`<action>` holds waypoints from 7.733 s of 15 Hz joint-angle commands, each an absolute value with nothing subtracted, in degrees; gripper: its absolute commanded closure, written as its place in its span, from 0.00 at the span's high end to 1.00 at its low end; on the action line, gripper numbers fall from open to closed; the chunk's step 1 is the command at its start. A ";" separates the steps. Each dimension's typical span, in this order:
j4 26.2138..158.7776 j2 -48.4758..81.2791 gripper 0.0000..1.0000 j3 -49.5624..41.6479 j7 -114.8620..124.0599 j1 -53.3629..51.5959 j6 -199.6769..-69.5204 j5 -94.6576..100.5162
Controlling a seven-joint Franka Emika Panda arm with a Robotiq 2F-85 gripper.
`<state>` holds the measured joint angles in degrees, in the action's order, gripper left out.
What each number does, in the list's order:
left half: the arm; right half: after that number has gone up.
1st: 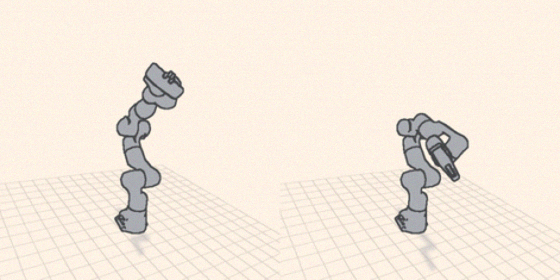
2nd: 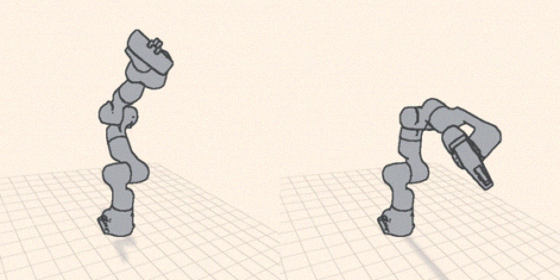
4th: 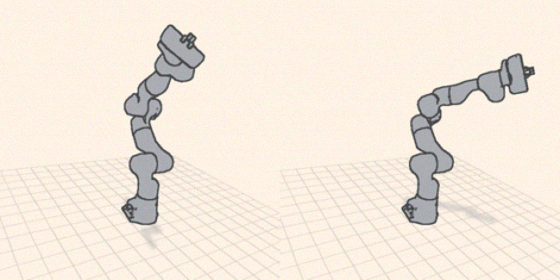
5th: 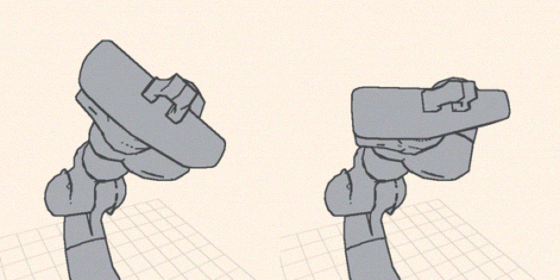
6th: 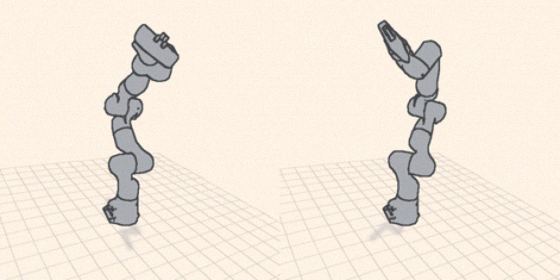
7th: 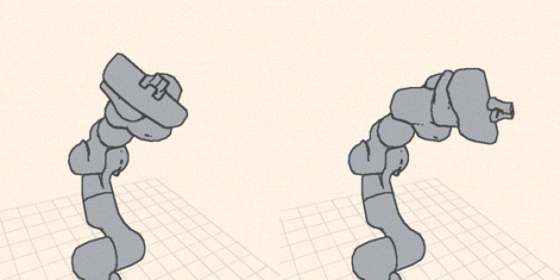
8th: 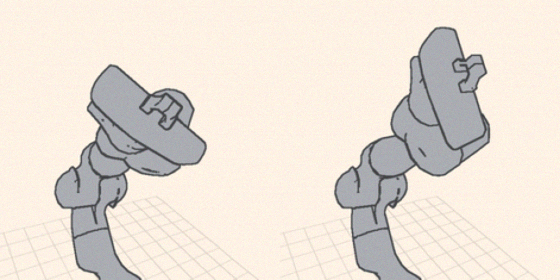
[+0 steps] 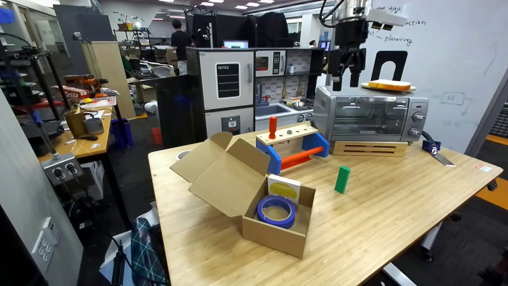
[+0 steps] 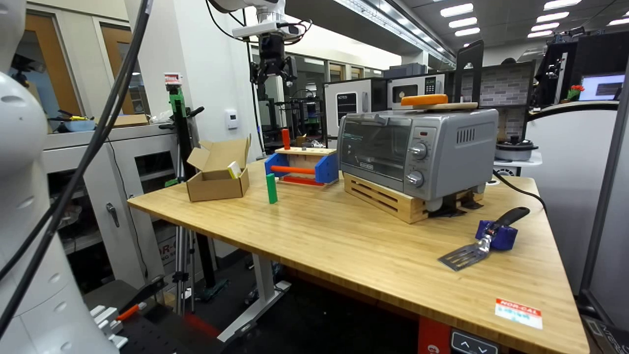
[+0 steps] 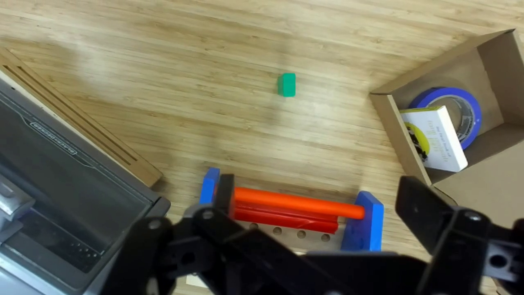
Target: Pick up the green box and place it in the box
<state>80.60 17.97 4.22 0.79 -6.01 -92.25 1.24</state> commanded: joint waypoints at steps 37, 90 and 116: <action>95.44 19.03 1.00 4.71 -7.24 -4.31 -102.66 -4.28; 98.16 29.23 1.00 3.82 3.94 -6.26 -104.62 0.06; 90.23 35.34 1.00 4.09 1.00 -6.27 -97.69 -0.10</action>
<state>92.54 33.98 3.90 2.29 -6.71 -100.43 0.34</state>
